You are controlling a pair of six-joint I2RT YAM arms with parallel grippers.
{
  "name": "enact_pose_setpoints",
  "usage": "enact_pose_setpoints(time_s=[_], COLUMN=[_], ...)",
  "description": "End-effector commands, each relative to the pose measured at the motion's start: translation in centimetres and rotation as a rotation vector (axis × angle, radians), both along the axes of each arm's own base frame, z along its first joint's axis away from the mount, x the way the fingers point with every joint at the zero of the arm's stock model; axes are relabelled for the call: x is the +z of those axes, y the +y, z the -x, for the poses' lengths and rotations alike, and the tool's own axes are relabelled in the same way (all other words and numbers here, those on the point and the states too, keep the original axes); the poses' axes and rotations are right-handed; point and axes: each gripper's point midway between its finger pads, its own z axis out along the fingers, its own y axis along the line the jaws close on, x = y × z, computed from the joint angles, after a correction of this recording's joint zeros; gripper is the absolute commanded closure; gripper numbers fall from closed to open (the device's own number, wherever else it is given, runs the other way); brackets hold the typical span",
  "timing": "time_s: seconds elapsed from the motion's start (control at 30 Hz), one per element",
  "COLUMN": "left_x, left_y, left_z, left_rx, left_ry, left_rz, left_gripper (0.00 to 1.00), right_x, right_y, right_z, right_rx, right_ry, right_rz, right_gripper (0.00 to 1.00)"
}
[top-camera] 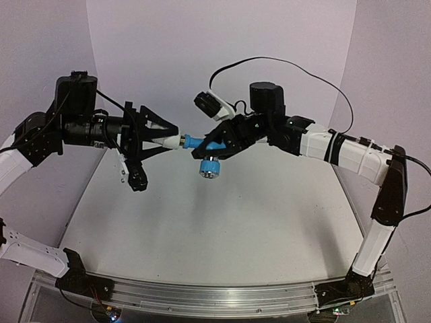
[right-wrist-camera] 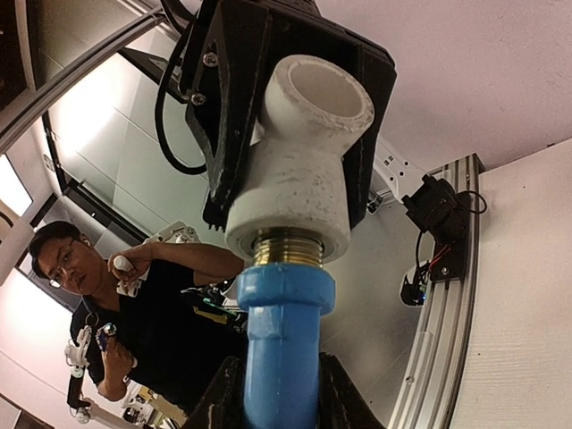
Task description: Install the water faucets
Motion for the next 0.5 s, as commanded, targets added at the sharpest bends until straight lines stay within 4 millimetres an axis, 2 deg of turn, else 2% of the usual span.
enact_pose_setpoints(time_s=[0.0,0.1,0.23,0.33,0.47], left_x=[-2.5,-2.1,-1.4,-0.3,0.6], left_y=[-3.0,-2.8,-2.6,-2.1,-1.5], left_z=[-0.7,-0.6,-0.6,-0.3,0.2], left_rx=[-0.051,-0.04,-0.005,0.007,0.021], left_ry=[-0.065,-0.047,-0.029,-0.015,0.048], left_rz=[-0.031,-0.003,0.044,0.103,0.174], left_gripper=[0.49,0.4,0.15,0.08,0.0], right_x=[5.0,4.8,4.6,4.3,5.4], right_y=[0.9,0.7,0.6,0.1,-0.7], right_z=[3.3,3.0,2.3,1.2,0.1], right_rx=[-0.074,-0.092,-0.13,-0.194,-0.263], right_ry=[-0.176,-0.181,-0.18,-0.183,-0.18], right_rz=[-0.201,-0.201,-0.196,-0.197,-0.247], right_gripper=[1.0,1.0,1.0,1.0,1.0])
